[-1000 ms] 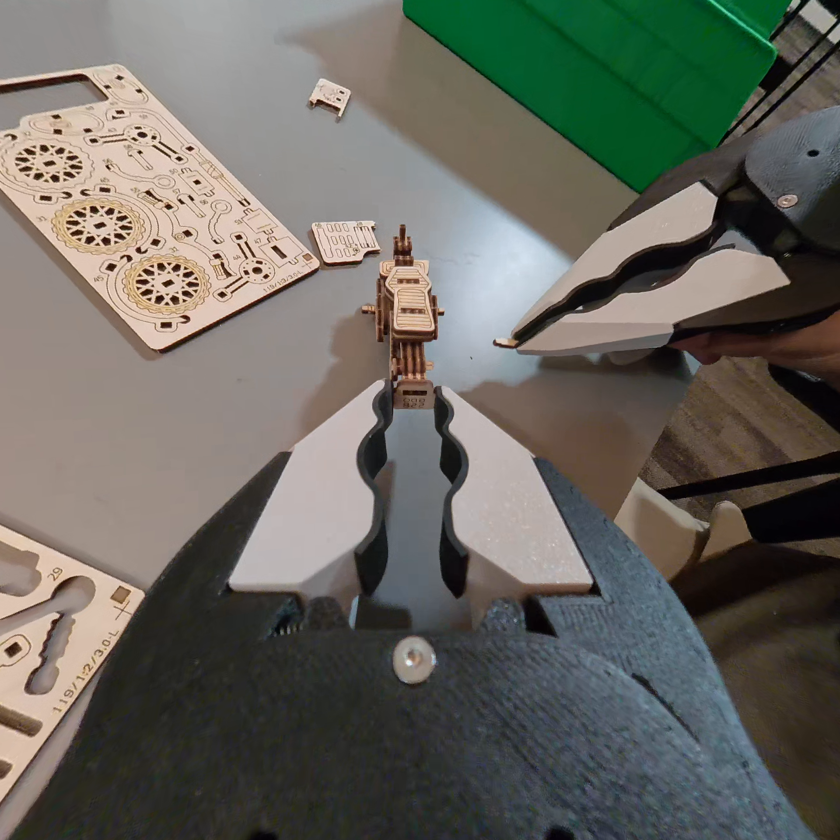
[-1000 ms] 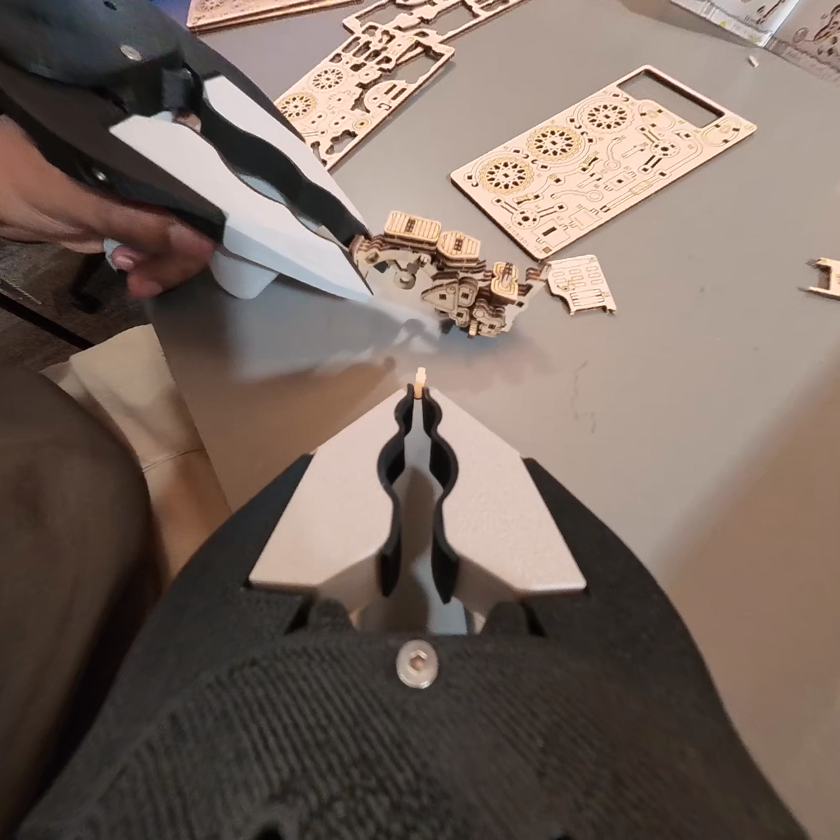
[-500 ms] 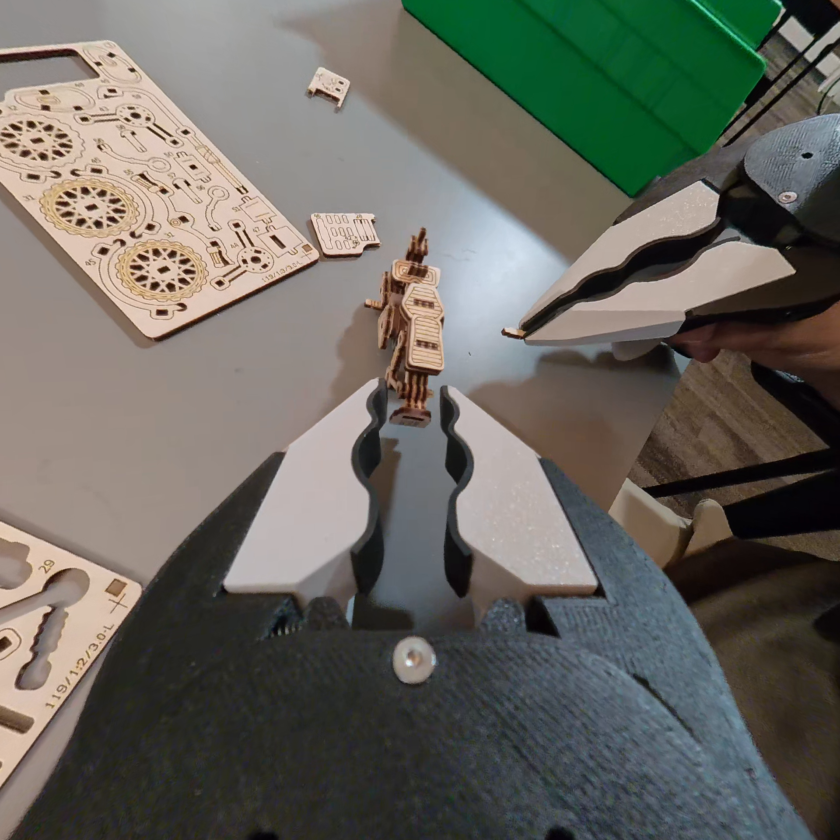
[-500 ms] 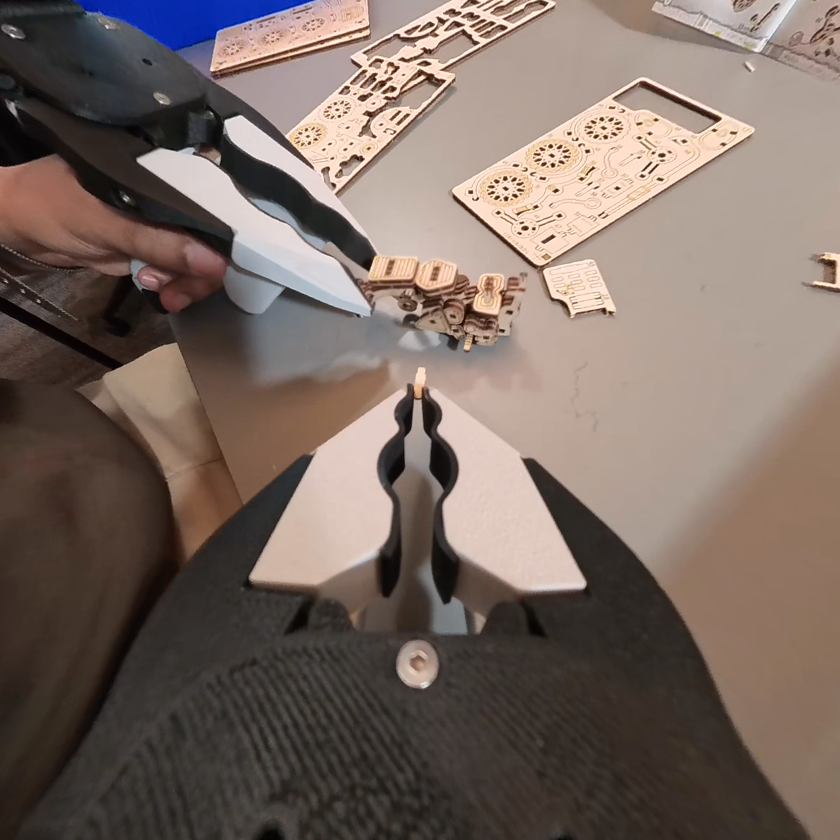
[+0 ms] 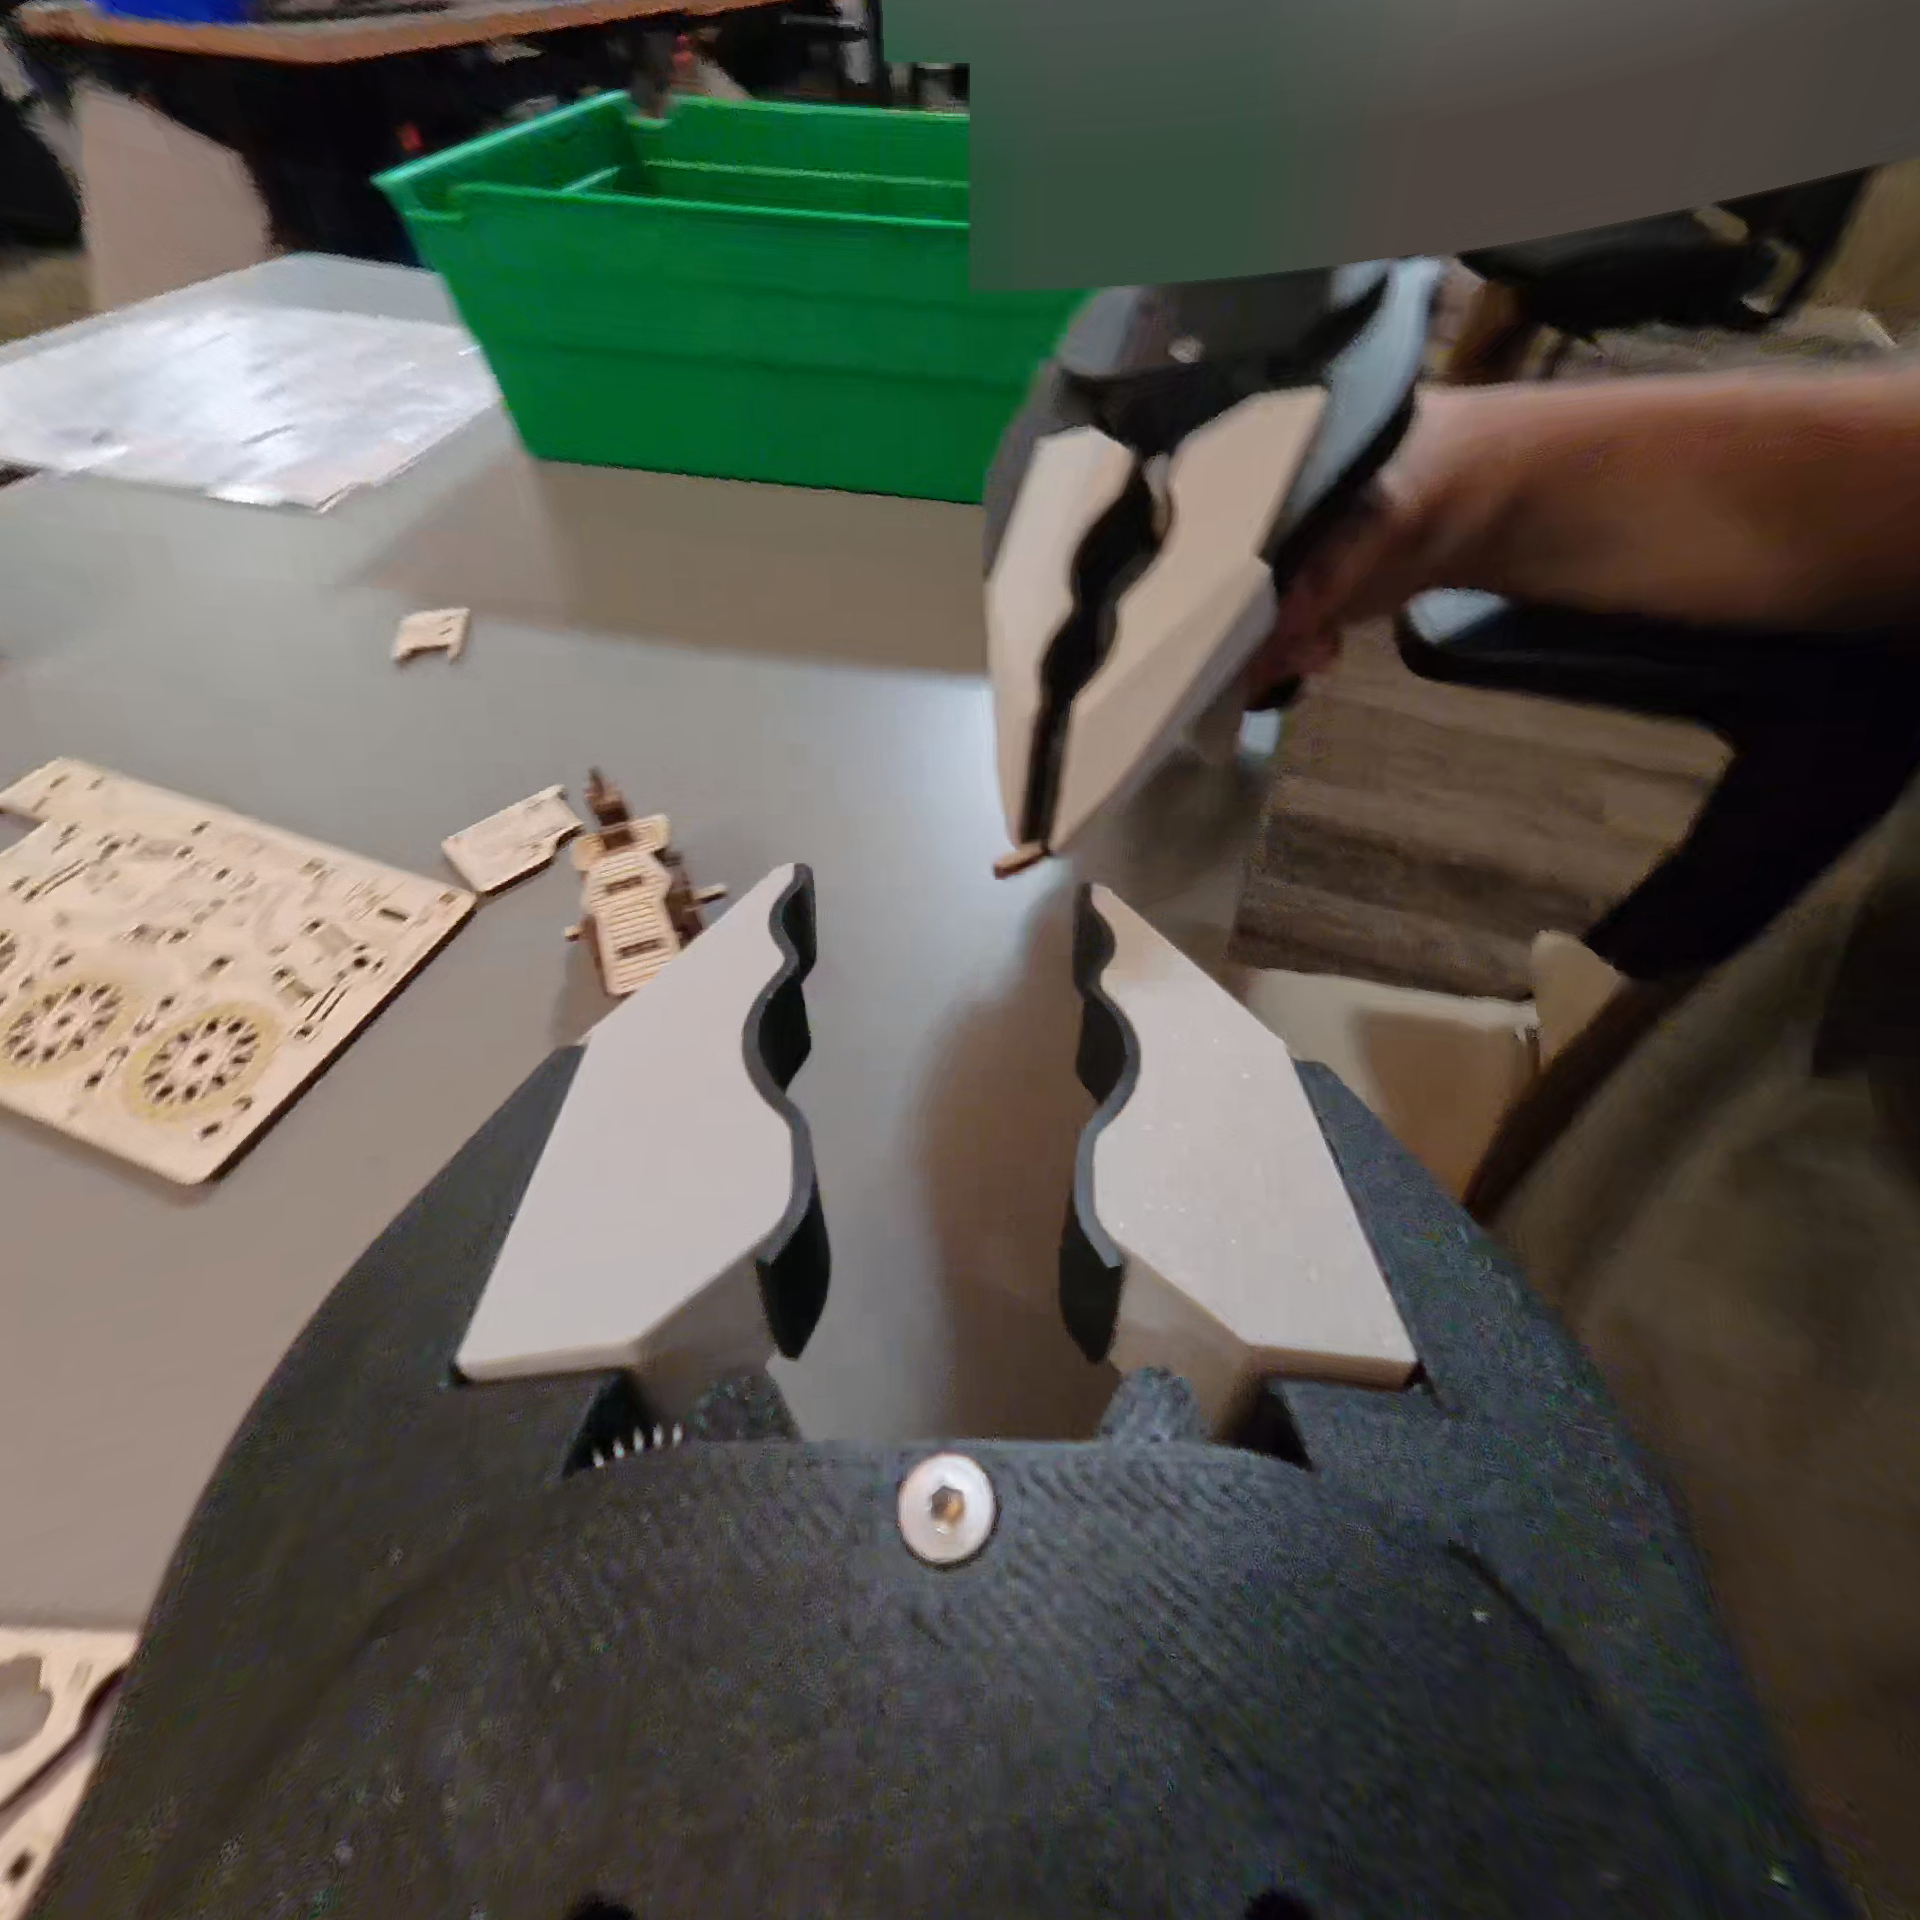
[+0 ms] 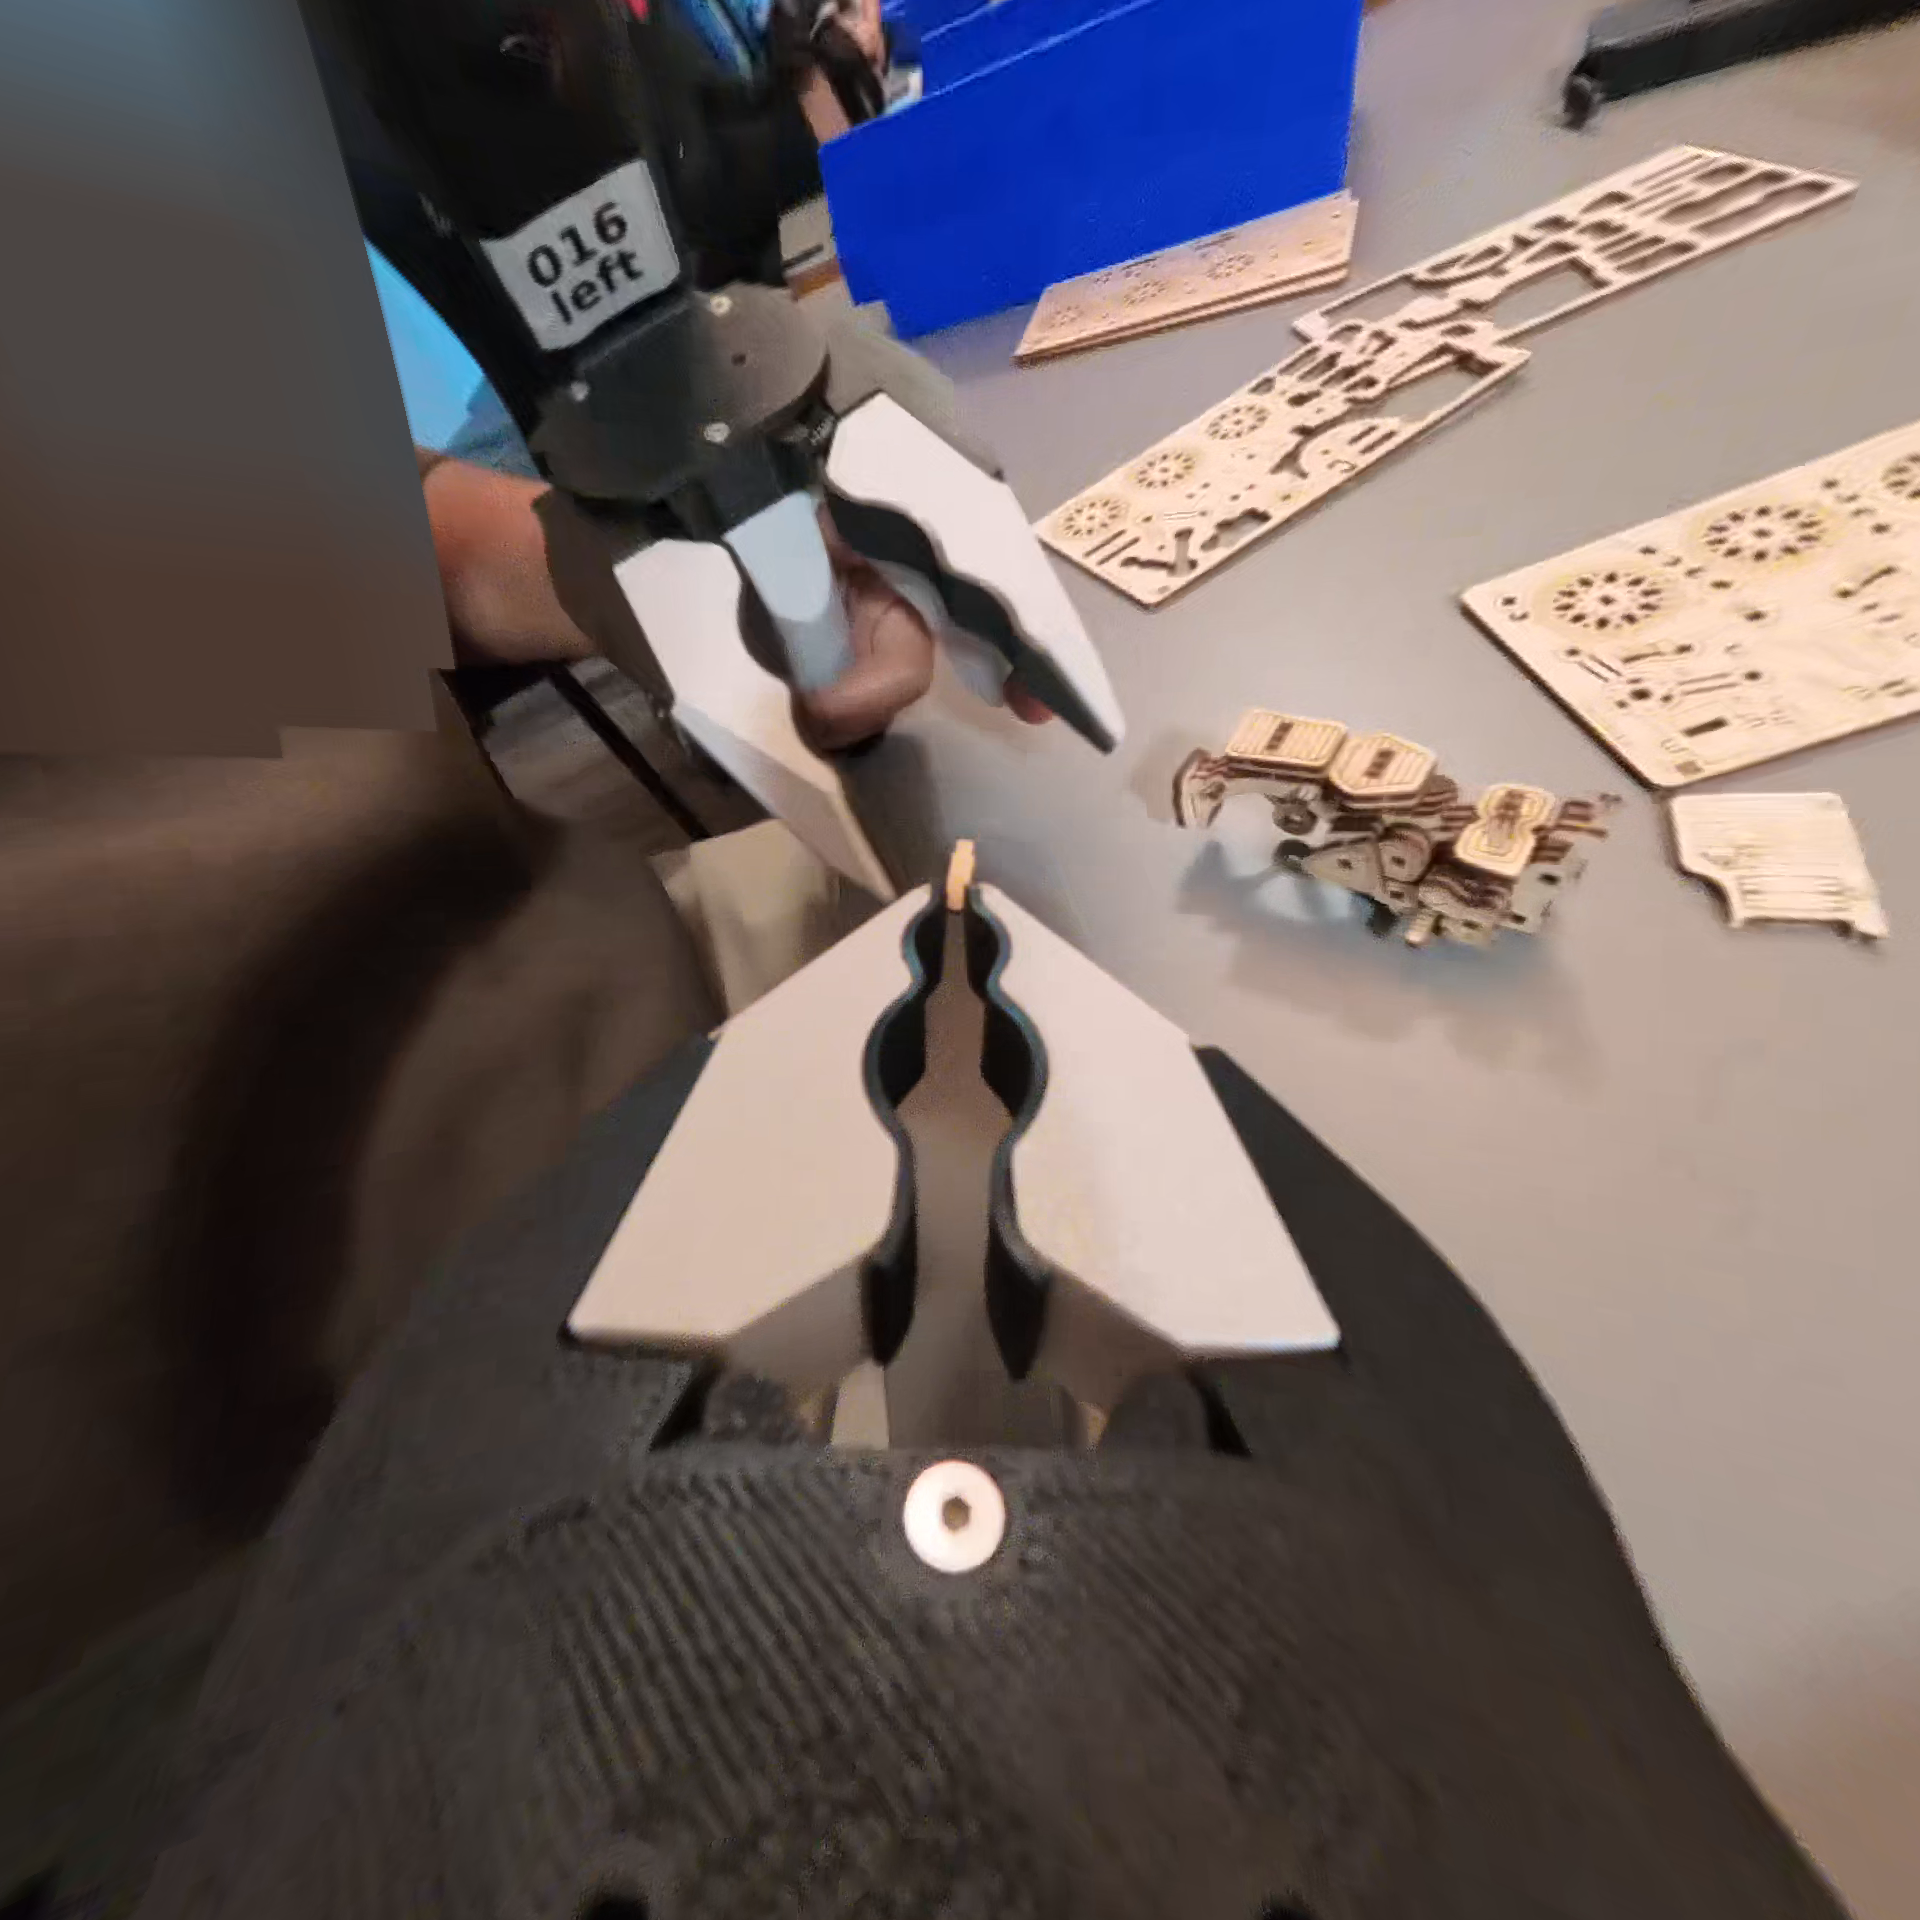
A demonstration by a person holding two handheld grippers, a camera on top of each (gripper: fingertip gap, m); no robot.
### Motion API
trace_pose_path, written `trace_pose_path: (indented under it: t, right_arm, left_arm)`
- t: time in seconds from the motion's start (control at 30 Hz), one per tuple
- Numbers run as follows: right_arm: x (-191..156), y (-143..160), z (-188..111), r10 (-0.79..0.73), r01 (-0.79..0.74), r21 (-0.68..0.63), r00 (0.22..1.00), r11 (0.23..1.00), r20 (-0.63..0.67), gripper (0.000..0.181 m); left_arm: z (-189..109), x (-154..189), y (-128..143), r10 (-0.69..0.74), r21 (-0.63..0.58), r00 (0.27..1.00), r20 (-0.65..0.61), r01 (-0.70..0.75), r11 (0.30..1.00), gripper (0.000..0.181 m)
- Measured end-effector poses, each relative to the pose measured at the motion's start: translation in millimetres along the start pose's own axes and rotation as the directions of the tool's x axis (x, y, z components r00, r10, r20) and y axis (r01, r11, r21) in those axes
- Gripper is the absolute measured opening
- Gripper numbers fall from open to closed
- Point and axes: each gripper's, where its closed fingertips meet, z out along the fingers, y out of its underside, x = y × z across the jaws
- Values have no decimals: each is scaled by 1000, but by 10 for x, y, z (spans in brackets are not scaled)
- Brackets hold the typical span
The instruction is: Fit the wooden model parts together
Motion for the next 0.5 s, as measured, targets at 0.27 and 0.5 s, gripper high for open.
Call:
trace_pose_path:
  t: [0.27,0.5]
  right_arm:
    - [-67,137,14,-24,27,-81,999,996,33,1]
    - [-285,-103,-72,-36,34,16,991,999,129,1]
  left_arm:
    - [-74,180,-36,103,38,991,-80,-100,994,19]
    - [-119,368,-118,126,76,982,-144,-116,990,11]
